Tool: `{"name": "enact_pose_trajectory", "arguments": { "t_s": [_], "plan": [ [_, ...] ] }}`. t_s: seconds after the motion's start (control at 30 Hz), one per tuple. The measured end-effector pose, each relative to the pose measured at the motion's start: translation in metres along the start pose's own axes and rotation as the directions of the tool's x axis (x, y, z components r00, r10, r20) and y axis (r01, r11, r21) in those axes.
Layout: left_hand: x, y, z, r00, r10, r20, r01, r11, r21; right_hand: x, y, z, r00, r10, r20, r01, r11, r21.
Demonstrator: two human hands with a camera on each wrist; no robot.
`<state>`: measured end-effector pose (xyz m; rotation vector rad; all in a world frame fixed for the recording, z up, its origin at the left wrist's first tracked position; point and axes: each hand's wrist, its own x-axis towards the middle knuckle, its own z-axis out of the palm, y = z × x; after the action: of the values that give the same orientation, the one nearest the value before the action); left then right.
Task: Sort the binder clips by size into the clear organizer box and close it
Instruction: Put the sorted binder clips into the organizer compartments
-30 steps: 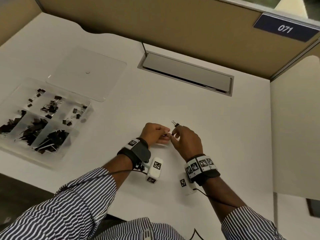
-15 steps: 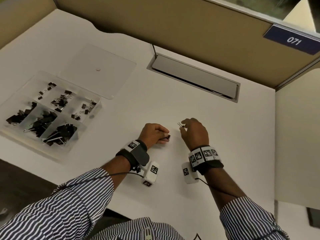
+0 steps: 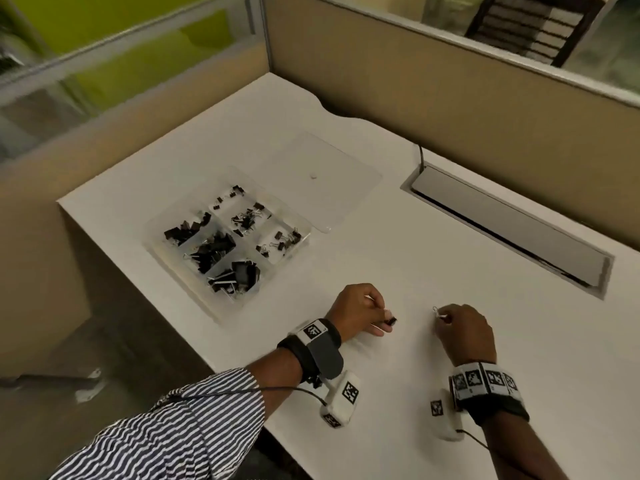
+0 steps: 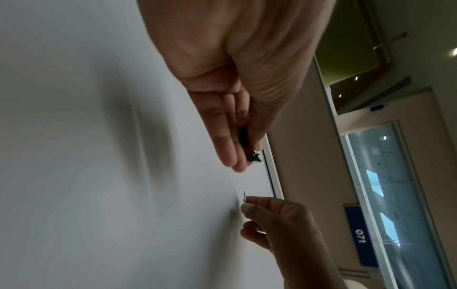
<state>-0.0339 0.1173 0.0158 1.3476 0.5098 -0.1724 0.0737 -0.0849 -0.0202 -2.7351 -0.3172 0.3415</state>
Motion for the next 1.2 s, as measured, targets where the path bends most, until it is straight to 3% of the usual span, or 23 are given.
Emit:
{"name": "enact_pose_trajectory", "arguments": {
  "t_s": [0.23, 0.47, 0.7, 0.9, 1.03, 1.2],
  "plan": [
    [-0.009, 0.013, -0.061, 0.996, 0.078, -0.044, -0.08, 0.995, -0.064, -0.02, -0.097, 0.006, 0.994, -0.085, 0.068, 0.054, 0.93, 0.364],
    [-0.01, 0.049, -0.154, 0.988, 0.133, -0.08, -0.139, 0.988, -0.073, -0.025, -0.214, 0.017, 0.986, -0.156, 0.051, 0.1, 0.814, 0.573],
    [-0.012, 0.089, -0.288, 0.971, 0.204, -0.125, -0.207, 0.978, -0.017, -0.017, -0.32, 0.037, 0.987, -0.154, 0.04, 0.092, 0.756, 0.648],
    [0.003, 0.116, -0.4, 0.957, 0.218, -0.193, -0.21, 0.976, 0.063, -0.01, -0.374, 0.063, 0.992, -0.119, 0.033, 0.068, 0.753, 0.655],
    [0.028, 0.126, -0.435, 0.97, 0.201, -0.134, -0.179, 0.97, 0.164, -0.014, -0.396, 0.079, 0.997, -0.075, 0.029, 0.038, 0.755, 0.654],
    [0.055, 0.133, -0.44, 0.969, 0.234, -0.077, -0.194, 0.918, 0.346, -0.017, -0.405, 0.093, 0.998, -0.049, 0.051, 0.006, 0.779, 0.627]
  ]
}}
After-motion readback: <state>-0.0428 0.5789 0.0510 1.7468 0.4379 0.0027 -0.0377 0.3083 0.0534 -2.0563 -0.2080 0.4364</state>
